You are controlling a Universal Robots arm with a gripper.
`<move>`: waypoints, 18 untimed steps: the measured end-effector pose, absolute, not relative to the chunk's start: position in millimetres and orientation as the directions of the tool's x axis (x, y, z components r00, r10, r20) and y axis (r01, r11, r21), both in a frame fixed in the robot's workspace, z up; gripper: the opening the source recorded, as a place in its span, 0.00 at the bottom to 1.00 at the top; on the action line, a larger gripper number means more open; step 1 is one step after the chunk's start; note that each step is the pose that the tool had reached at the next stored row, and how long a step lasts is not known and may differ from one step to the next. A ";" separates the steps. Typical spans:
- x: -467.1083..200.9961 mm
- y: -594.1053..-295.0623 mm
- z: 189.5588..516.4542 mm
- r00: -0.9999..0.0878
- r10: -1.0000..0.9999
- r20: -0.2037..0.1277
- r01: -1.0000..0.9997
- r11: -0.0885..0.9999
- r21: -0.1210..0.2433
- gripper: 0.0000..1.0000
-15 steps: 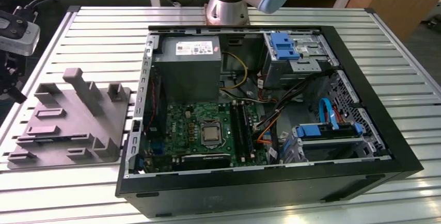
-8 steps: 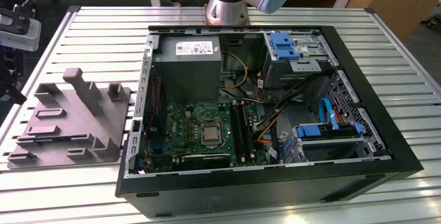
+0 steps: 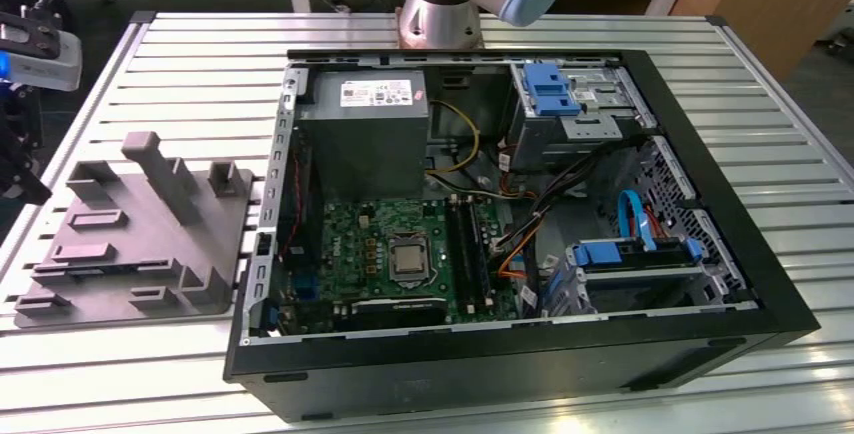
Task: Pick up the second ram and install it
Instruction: 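Pick up the second ram and move it above second insertion slot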
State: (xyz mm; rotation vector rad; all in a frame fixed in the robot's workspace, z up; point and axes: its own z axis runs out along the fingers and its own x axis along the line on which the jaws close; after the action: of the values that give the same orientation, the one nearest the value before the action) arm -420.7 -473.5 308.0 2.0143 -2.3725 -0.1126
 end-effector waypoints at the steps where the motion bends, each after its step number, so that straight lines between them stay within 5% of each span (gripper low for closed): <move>1: -420.7 -473.5 307.7 -0.144 -0.989 -0.026 -0.987 0.142 0.073 0.10; 9: -420.7 -473.5 305.1 -0.005 -1.000 -0.026 -0.997 0.003 0.073 0.10; 18: -420.7 -475.4 290.8 -0.054 -0.998 -0.025 -0.996 0.052 0.072 0.10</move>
State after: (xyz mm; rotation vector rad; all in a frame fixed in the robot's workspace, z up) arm -420.7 -475.4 290.8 2.1388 -2.2552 -0.1087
